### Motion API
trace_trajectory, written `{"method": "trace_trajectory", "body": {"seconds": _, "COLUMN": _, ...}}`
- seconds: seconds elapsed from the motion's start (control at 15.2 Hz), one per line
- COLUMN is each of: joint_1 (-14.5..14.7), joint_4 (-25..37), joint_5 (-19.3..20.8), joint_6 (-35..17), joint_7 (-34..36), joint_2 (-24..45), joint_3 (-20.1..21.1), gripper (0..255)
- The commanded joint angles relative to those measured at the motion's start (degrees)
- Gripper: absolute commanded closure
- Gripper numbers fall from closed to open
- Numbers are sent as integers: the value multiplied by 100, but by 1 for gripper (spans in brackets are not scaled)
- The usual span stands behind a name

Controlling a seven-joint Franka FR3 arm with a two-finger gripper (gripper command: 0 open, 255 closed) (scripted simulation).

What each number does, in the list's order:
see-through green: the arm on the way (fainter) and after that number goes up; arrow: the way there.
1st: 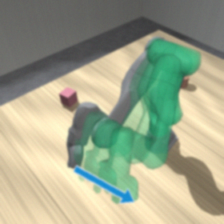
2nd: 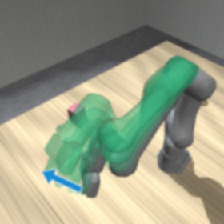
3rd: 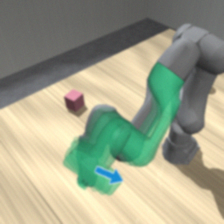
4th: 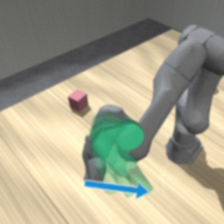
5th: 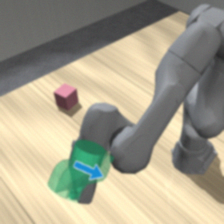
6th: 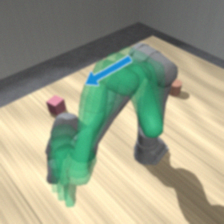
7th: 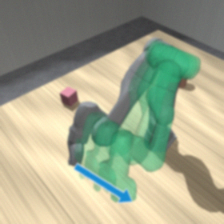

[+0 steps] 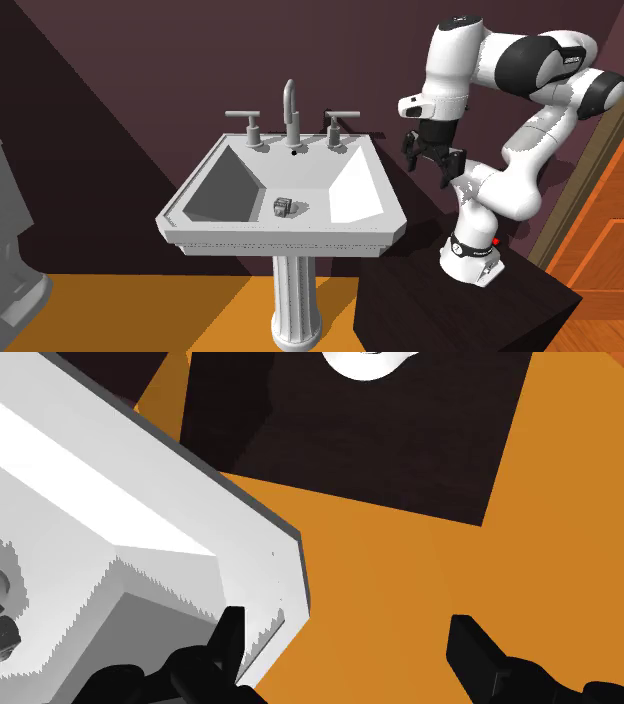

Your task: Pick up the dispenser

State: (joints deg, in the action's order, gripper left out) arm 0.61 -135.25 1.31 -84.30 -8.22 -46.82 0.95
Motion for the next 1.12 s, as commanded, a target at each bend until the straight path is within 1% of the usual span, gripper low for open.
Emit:
{"method": "trace_trajectory", "body": {"seconds": 0.0, "joint_1": 0, "joint_4": 0, "joint_5": 0, "joint_6": 0, "joint_7": 0, "joint_2": 0, "joint_3": 0, "gripper": 0}}
{"method": "trace_trajectory", "body": {"seconds": 0.26, "joint_1": -74, "joint_4": -366, "joint_5": 394, "joint_6": -492, "joint_7": -747, "joint_2": -2, "joint_3": -554, "gripper": 0}}
{"method": "trace_trajectory", "body": {"seconds": 0.53, "joint_1": -150, "joint_4": -592, "joint_5": 765, "joint_6": -1039, "joint_7": -1481, "joint_2": 174, "joint_3": -1132, "gripper": 0}}
{"method": "trace_trajectory", "body": {"seconds": 0.79, "joint_1": -198, "joint_4": -670, "joint_5": 1072, "joint_6": -1630, "joint_7": -2209, "joint_2": 532, "joint_3": -1727, "gripper": 0}}
{"method": "trace_trajectory", "body": {"seconds": 1.06, "joint_1": -179, "joint_4": -594, "joint_5": 1267, "joint_6": -2243, "joint_7": -2947, "joint_2": 1062, "joint_3": -2337, "gripper": 0}}
